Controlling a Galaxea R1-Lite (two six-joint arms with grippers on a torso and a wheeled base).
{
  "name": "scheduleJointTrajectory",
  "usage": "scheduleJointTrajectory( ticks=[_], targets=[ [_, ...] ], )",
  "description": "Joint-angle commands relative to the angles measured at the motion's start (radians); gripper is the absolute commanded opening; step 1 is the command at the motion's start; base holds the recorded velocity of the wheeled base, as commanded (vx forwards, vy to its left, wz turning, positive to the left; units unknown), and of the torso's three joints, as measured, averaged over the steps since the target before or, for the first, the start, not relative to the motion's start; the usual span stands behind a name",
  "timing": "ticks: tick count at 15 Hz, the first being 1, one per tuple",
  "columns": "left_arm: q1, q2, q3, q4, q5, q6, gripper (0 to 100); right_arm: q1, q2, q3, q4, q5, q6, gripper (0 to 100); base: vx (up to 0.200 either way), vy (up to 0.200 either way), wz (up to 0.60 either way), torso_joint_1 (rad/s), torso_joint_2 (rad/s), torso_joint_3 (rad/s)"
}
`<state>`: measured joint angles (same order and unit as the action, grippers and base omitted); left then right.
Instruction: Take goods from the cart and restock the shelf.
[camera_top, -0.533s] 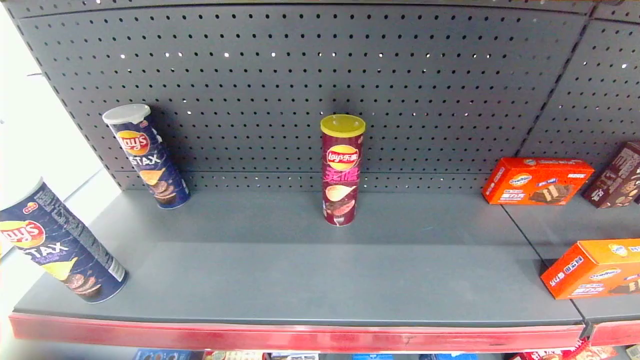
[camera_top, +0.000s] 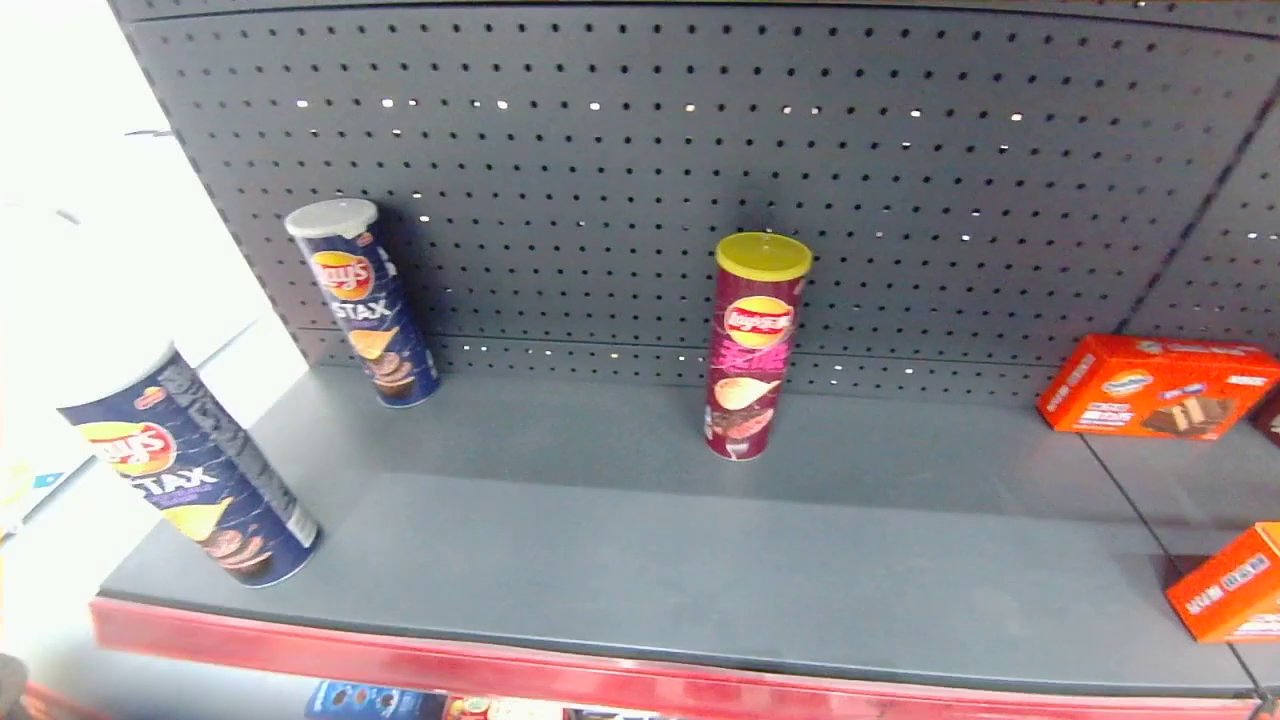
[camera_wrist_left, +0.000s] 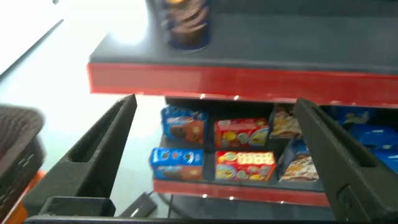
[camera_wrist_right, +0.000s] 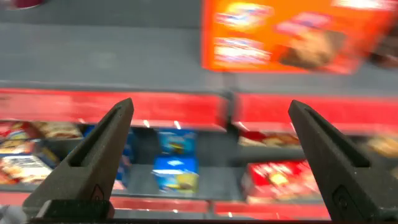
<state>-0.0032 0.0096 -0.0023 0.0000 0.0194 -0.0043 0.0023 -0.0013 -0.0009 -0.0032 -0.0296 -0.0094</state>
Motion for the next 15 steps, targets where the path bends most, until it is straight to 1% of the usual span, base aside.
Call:
scheduleJointTrajectory(
  ticks=[1,4,6,9,15],
  targets=[
    [0.000,0.000,0.001,0.000,0.001,0.000,100,0.001,0.001,-0.001,0.000,-0.001,0.000,100,0.000,0.000,0.60,0.012,0.01,0.002],
    [0.000,0.000,0.001,0.000,0.002,0.000,100,0.001,0.001,0.001,0.000,0.000,0.003,100,0.000,0.000,0.60,0.002,0.00,0.005],
    [0.000,-0.002,0.001,0.000,0.007,-0.005,100,0.001,0.001,0.001,0.000,-0.001,0.005,100,0.000,0.000,0.00,0.000,0.00,0.000],
    [0.000,-0.002,0.002,0.000,0.002,0.006,100,0.001,0.001,0.001,0.000,-0.001,0.005,100,0.000,0.000,0.00,0.000,0.00,0.000],
    [0.000,-0.002,0.001,0.000,-0.006,0.003,100,0.001,0.001,0.001,0.000,-0.001,0.005,100,0.000,0.000,0.00,0.000,0.00,0.000]
  ],
)
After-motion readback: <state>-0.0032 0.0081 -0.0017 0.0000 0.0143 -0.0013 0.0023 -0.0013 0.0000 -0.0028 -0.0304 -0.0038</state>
